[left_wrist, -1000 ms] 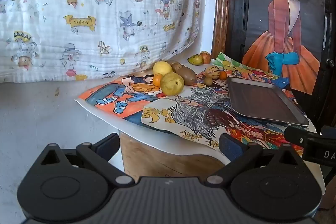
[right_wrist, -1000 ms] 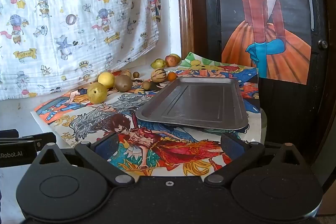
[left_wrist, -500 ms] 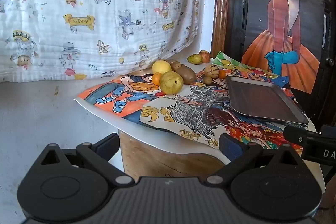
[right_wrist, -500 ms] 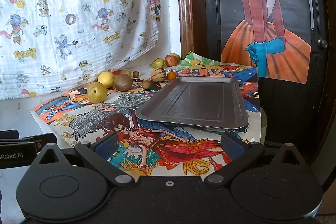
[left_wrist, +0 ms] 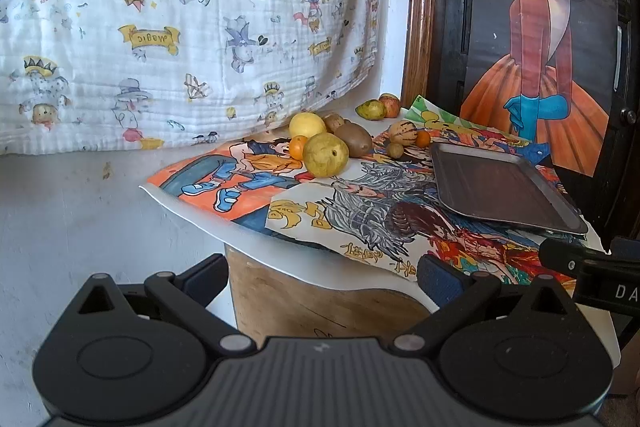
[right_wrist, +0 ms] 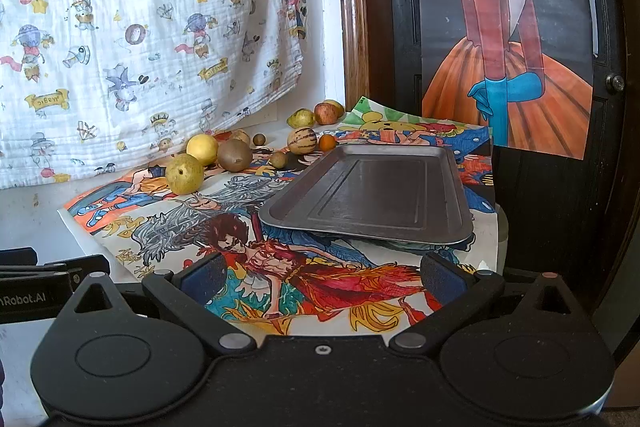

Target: Organize fruits

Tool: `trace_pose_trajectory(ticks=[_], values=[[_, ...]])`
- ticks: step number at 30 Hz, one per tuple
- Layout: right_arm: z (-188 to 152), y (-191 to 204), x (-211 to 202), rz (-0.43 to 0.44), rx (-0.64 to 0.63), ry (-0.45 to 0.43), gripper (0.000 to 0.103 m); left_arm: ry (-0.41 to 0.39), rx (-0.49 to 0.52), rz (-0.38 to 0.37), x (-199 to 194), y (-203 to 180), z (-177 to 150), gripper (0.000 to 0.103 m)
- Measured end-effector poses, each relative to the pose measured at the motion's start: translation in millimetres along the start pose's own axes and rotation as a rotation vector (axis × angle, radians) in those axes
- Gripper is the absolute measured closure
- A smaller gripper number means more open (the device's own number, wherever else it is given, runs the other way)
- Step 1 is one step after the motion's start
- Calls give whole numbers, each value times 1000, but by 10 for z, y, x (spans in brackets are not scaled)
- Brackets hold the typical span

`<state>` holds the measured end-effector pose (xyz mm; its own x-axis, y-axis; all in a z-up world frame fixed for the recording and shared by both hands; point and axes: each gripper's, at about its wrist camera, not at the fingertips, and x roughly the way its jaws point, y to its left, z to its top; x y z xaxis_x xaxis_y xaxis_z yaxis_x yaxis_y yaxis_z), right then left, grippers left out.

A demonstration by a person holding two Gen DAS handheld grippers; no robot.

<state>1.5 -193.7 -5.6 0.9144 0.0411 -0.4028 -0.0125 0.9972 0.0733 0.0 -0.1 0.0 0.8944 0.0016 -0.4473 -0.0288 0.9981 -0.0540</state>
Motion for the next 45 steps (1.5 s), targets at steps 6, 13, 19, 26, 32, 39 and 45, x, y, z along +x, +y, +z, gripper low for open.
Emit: trace_pose_trajectory(ticks=[6, 13, 19, 26, 32, 39, 45], values=[[2, 2, -5, 0, 0, 1, 0, 1, 0, 0, -1, 0, 0, 0], [3, 2, -7, 0, 0, 1, 0, 2, 0, 0, 0, 0, 0, 0], [3, -1, -8, 1, 0, 1, 0, 3, 0, 0, 1, 0, 1, 0], [2, 1, -5, 1, -1, 2, 0, 4, 0, 0, 1, 0, 1, 0], [1, 2, -3, 1, -1, 2, 0, 5, 0, 1, 1, 0, 1, 0], [0, 2, -2, 1, 0, 3, 0, 6, 0, 1, 2, 0, 1, 0], [-38, -25, 25, -3, 0, 5, 0, 7, 0, 3, 2, -1, 1, 0]])
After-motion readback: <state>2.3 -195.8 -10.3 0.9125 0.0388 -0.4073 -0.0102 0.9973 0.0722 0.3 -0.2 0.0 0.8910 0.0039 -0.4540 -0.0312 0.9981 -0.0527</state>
